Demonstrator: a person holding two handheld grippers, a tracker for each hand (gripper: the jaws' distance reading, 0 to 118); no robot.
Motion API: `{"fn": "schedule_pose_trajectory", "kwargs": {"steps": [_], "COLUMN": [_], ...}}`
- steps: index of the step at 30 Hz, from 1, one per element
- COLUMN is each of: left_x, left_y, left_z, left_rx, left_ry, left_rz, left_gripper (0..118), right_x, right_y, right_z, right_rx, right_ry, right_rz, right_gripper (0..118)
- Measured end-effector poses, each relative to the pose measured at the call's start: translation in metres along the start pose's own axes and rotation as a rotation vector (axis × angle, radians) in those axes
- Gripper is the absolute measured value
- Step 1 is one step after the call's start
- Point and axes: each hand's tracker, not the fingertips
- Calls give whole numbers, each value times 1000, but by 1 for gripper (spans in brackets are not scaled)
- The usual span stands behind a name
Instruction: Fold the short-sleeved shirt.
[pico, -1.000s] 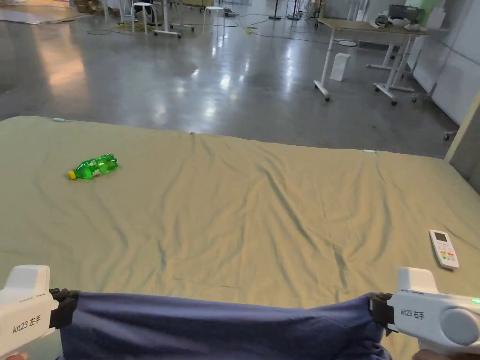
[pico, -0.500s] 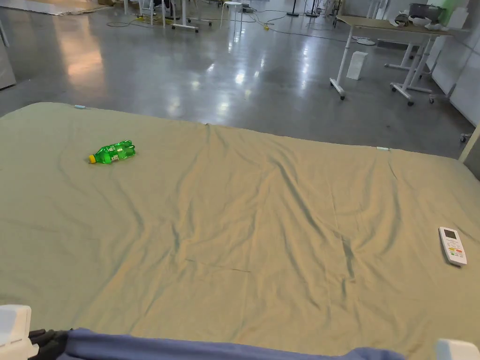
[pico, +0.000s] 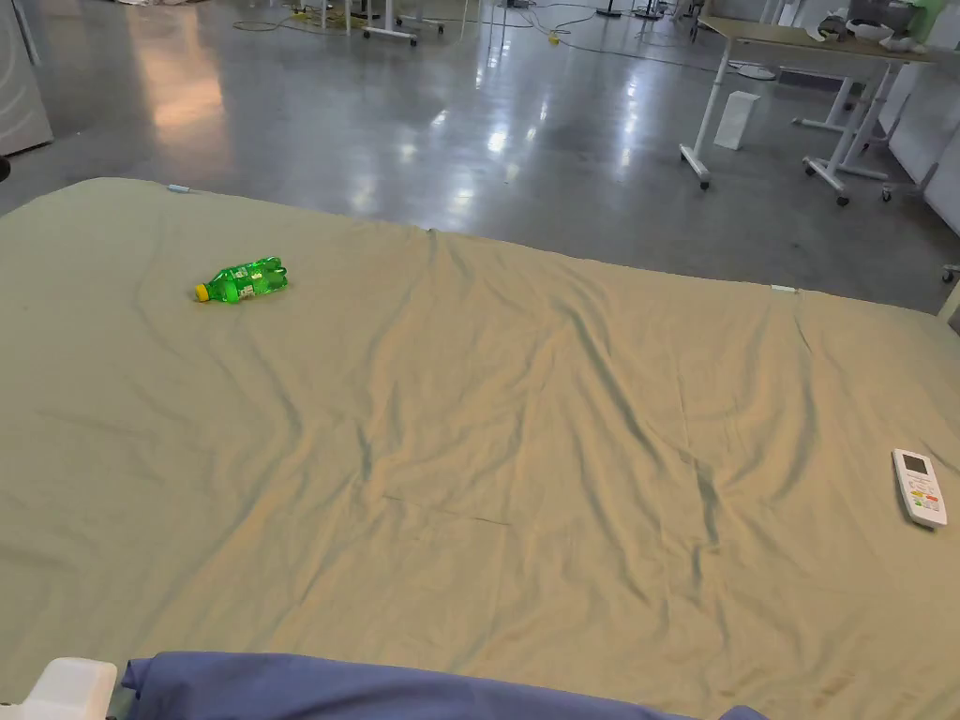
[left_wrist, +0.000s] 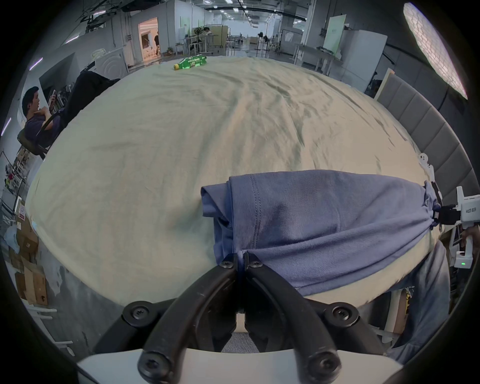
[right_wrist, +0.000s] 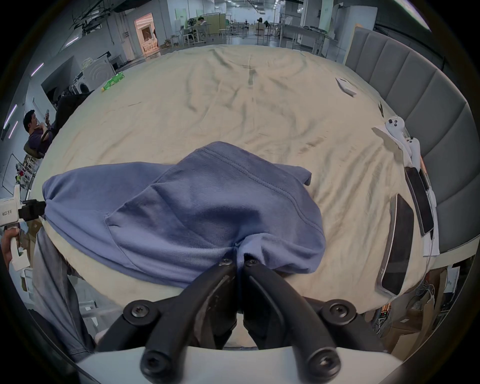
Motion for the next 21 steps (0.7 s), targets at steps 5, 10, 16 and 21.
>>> {"fn": "schedule_pose_trajectory", "kwargs": {"steps": [5,10,16,21], "left_x": [0,5,41,81], "left_y": [10,38,81,110], "left_z": [9,33,58,77], "left_rx": [23,180,398,583], "left_ry": [34,24,31,31], "left_rz": [-9,29,-30,-59], "left_gripper": [42,60,60,59], "right_x": [-6,-7,-33,-76], "right_y": [4,24,64,94], "right_z": [19,49,95,119], "right_rx": [35,154,520,791], "right_ry": [-51,-144,-163,-147], "right_rz": [80,90,68,85], "right_gripper": [40,69,77,72]}}
